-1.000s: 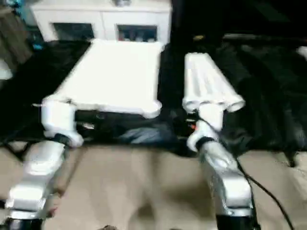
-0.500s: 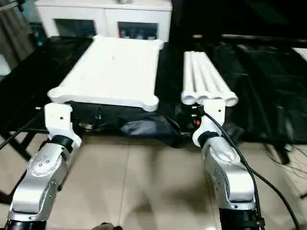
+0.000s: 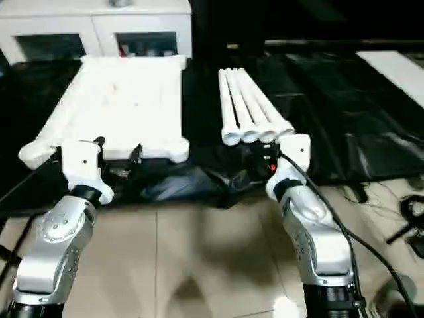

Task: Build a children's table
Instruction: Move to table

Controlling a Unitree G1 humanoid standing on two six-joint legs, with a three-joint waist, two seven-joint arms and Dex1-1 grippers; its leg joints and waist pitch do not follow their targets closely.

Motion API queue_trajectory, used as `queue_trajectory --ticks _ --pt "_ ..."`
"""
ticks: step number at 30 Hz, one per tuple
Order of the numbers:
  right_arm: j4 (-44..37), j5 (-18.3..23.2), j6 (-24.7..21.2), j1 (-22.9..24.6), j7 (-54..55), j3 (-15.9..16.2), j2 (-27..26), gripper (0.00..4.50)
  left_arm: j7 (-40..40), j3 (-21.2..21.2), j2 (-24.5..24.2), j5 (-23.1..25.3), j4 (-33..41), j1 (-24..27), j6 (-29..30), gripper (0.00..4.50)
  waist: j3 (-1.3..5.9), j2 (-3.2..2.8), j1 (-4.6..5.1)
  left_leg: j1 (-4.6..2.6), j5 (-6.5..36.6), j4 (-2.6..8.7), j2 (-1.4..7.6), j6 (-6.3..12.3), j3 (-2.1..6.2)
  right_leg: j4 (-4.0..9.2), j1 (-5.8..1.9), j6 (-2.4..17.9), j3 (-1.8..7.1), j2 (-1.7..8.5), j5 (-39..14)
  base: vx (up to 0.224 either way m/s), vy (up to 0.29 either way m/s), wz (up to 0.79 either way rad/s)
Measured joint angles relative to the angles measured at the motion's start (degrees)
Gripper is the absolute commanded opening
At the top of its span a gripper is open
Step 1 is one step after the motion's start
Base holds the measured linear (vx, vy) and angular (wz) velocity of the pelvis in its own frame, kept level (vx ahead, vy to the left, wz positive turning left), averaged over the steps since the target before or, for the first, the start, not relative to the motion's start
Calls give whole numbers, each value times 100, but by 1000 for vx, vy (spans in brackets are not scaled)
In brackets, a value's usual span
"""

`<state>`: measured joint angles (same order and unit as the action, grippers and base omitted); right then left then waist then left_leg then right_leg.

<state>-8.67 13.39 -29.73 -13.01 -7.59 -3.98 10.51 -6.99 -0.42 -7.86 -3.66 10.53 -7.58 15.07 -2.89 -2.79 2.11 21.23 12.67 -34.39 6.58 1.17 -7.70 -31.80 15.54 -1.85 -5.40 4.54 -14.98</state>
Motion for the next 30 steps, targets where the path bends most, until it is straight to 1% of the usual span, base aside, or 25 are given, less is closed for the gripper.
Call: queue_trajectory --ticks 3,4,6,7,8,9,11,12,13,14,15,16,17,18,20,21,22,23,24,25,26,27,28,29,30 --pt "12 -4 0 -14 -11 29 -25 437 -12 23 -28 0 0 -3 7 435 22 -20 -87 -42 117 -6 -17 39 27 13 -2 46 -11 -12 -98 186 -9 4" --pt "20 -4 0 -42 -18 82 -55 437 -12 59 -58 0 0 4 16 435 23 0 -76 -79 157 -12 -50 46 46 -264 122 119 19 -8 -187 213 -15 5" --pt "23 -2 2 -59 -38 178 -108 437 -8 136 -102 0 -10 12 33 435 26 22 -46 -227 268 -38 -107 41 109 -969 535 -35 163 -5 -278 156 -76 -11" --pt "23 -4 2 -52 -35 172 -96 437 -9 139 -101 0 6 -12 32 435 33 58 -40 -305 316 -39 -134 33 98 -1013 702 -120 223 -1 -258 135 -89 -18" --pt "23 -4 3 -45 -33 153 -82 437 -12 127 -93 -1 29 -37 30 435 49 144 -33 -359 355 -42 -196 2 72 -793 786 -99 327 30 -218 104 -93 -10" --pt "30 -9 11 -30 -32 94 -23 437 -15 116 -49 -1 36 -99 32 435 16 327 -60 -395 465 -143 -293 -20 15 -654 741 26 503 82 63 103 -102 8" --pt "100 -54 4 36 -14 -48 48 437 -38 -121 96 -9 33 -87 37 435 9 274 -145 -323 666 -629 -276 396 122 -619 550 112 589 -52 -54 113 -96 8" --pt "96 -58 5 31 -12 -82 74 437 -40 -154 97 -10 33 -88 37 435 10 272 -174 -206 658 -886 -281 382 158 -561 460 141 614 -92 -54 135 -52 0" --pt "90 -64 6 27 -14 -92 86 437 -39 -151 70 -10 42 -95 36 435 14 236 -212 -86 628 -960 -276 330 201 -473 311 175 604 -134 -62 135 -52 0" --pt "76 -74 7 23 -25 -77 100 437 -37 -138 59 -10 45 -95 35 435 14 198 -246 1 582 -902 -253 251 233 -426 227 186 569 -156 -81 121 -8 -2" --pt "59 -79 10 17 -42 -38 114 437 -36 -110 55 -9 45 -92 36 435 15 88 -273 105 515 -660 -178 145 254 -373 117 183 493 -216 -121 121 26 4" --pt "34 -90 16 15 -47 4 129 437 -36 -99 55 -9 46 -97 35 435 11 -60 -276 99 456 -300 -26 73 251 -312 8 169 383 -306 -143 121 26 4" --pt "36 -111 29 14 -51 30 123 437 -35 -81 39 -9 48 -91 34 435 -9 -188 -256 58 123 -288 94 -87 251 -312 -78 132 269 -335 -190 128 109 0" --pt "41 -142 32 15 -68 156 63 437 -28 -12 -6 -6 45 -75 34 435 -19 -200 -212 7 57 -322 101 -138 279 -341 -117 135 176 -308 -272 154 141 7" --pt "38 -214 61 0 -165 388 103 437 -20 77 -20 -3 32 -72 46 435 -25 -76 -50 2 50 -254 -236 -34 623 -625 -28 380 156 -266 -488 160 113 18" --pt "36 -230 70 -14 -223 455 122 437 -20 112 -43 -2 28 -60 70 435 -20 -51 72 -31 72 -236 -446 12 880 -914 95 280 170 -283 -541 144 59 34" --pt "35 -232 71 -14 -268 453 125 437 -21 111 -42 -3 30 -66 76 435 -11 -32 154 -77 81 -199 -583 27 1030 -1042 191 195 210 -314 -569 144 59 34" --pt "32 -232 73 -14 -291 452 129 437 -23 100 -41 -3 32 -70 77 435 3 29 241 -136 79 -134 -742 27 1156 -1011 274 152 318 -326 -577 134 18 38" --pt "28 -232 76 -13 -294 445 135 437 -29 74 -46 -3 35 -81 80 435 37 184 282 -171 83 -88 -957 21 1210 -684 283 130 549 -280 -566 97 -40 51" --pt "0 -230 96 57 -291 387 179 437 -36 -4 29 -4 14 -126 99 435 16 237 296 -120 164 -190 -1000 180 1191 -668 198 39 581 -248 -346 97 -40 51" --pt "38 -212 82 86 -273 267 187 437 -84 -167 92 -11 36 -122 99 435 16 179 175 -77 285 -424 -845 416 978 -590 113 79 609 -296 -369 133 -30 39" --pt "50 -186 42 99 -244 152 131 437 -153 -243 66 -9 35 -82 106 435 12 138 43 51 308 -856 -616 456 689 -459 -43 133 647 -327 -370 196 8 9" --pt "44 -178 39 108 -235 138 127 437 -176 -249 37 -7 34 -91 110 435 21 131 -45 114 282 -905 -483 413 577 -359 -134 138 657 -324 -370 196 8 9" --pt "37 -176 40 102 -234 139 127 437 -202 -247 16 -7 45 -115 108 435 52 83 -134 180 238 -738 -347 348 527 -273 -205 145 626 -344 -377 190 20 1" --pt "31 -177 51 98 -236 144 134 437 -273 -253 -11 -8 46 -147 105 435 117 -74 -243 226 152 -319 -129 287 490 -202 -280 128 554 -432 -420 214 60 3"
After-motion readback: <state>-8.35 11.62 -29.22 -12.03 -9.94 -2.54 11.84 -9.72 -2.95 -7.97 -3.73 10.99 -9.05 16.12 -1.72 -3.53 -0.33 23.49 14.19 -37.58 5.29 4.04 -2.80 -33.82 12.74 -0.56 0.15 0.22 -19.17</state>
